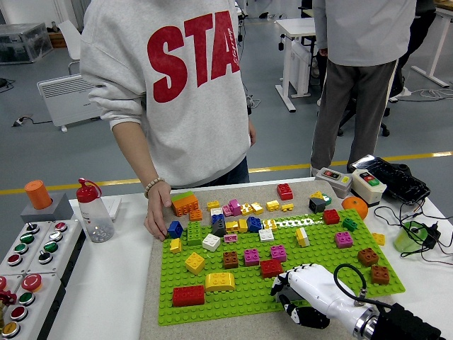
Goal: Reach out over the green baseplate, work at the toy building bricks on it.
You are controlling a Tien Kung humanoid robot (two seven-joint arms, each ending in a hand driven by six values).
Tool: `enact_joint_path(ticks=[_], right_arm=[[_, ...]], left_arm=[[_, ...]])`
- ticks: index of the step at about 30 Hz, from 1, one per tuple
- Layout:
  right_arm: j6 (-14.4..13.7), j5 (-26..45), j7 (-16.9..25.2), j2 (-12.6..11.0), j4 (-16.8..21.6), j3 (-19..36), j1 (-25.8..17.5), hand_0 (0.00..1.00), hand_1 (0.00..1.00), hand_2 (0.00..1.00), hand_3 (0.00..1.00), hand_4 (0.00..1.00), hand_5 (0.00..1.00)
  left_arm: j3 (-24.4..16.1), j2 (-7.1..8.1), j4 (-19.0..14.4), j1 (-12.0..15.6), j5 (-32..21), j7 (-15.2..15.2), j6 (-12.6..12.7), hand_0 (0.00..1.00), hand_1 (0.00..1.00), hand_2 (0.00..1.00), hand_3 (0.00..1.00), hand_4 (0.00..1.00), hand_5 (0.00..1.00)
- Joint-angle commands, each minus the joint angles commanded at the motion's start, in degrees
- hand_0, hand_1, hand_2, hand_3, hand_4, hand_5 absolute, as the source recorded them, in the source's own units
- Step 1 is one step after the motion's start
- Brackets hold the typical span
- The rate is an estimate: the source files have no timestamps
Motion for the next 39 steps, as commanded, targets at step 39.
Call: enact_joint_path(ticks=[39], right_arm=[[-4.3, -1.2, -0.7, -0.8, 3.3, 9.1, -2.1, 0.649, 0.657, 0.631, 0.598, 0.375, 0.170]], left_arm=[[-0.2, -0.03, 0.0, 0.4, 0.3, 0.2, -0.1, 0.653, 0.684, 0.671, 0.576, 0.287, 0.998]])
